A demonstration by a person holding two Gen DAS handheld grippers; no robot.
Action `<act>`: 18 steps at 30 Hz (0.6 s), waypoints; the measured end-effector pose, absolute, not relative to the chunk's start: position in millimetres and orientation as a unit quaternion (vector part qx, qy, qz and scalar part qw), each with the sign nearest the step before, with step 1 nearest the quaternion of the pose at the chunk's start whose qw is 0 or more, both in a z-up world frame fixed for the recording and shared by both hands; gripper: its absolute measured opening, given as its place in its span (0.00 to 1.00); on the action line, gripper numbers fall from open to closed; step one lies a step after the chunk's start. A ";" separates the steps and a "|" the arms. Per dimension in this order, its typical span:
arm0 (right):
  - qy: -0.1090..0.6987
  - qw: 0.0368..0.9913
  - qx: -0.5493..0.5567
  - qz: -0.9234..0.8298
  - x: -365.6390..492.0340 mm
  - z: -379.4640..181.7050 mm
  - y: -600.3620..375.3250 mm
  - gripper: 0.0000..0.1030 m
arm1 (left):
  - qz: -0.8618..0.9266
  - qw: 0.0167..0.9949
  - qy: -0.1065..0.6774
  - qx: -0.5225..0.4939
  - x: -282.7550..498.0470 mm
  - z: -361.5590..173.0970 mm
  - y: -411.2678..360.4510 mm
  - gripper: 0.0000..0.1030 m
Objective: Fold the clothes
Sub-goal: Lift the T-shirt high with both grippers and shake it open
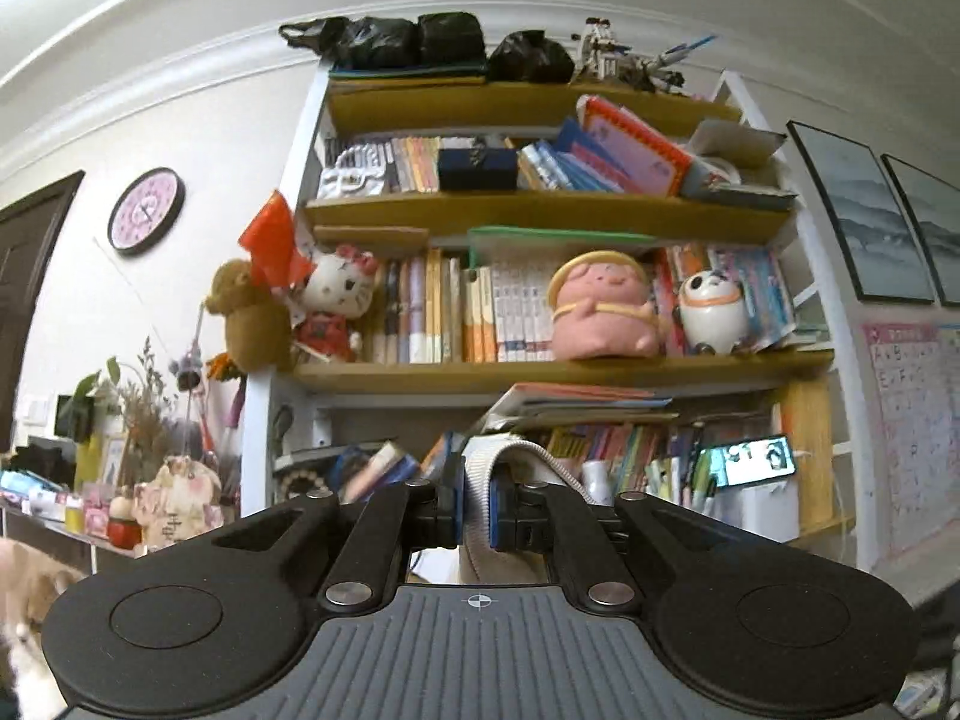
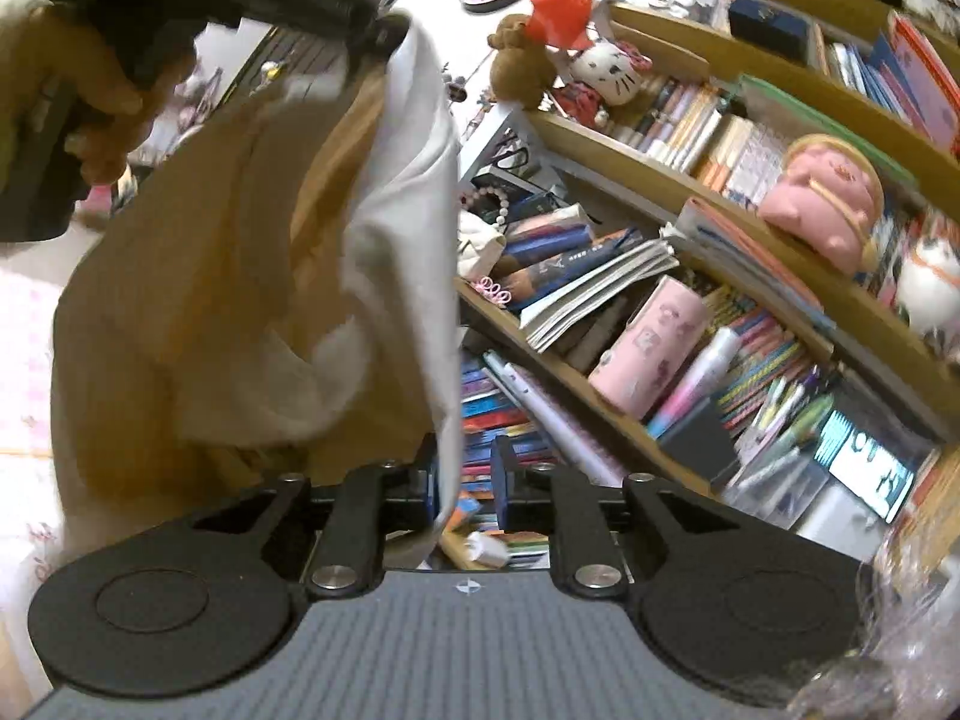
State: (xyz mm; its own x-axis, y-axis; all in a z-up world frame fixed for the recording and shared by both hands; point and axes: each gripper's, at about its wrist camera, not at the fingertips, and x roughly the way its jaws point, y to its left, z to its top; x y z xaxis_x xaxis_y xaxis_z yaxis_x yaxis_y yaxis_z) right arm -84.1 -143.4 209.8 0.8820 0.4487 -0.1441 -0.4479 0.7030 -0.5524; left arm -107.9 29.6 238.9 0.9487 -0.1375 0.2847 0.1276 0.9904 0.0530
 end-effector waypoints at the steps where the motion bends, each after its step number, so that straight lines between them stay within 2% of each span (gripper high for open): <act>1: -0.005 0.925 -0.291 0.246 -88.1 212.0 -144.5 0.02 | -0.062 0.988 -0.142 0.017 -111.0 238.0 28.7 0.06; 5: -0.025 0.931 -0.257 0.257 -104.3 220.9 -149.0 0.02 | -0.031 0.991 -0.131 0.011 -124.1 233.8 35.3 0.06; 12: -0.065 0.938 -0.197 0.278 -134.3 239.4 -157.2 0.02 | 0.030 0.977 -0.212 -0.009 -182.4 258.3 61.7 0.06; 14: -0.124 0.930 -0.179 0.296 -155.5 266.5 -163.1 0.02 | 0.043 0.970 -0.238 -0.015 -198.7 267.2 68.3 0.06; 18: -0.254 0.901 -0.133 0.326 -202.8 318.6 -187.3 0.02 | 0.018 0.940 -0.342 -0.011 -228.1 302.5 62.7 0.06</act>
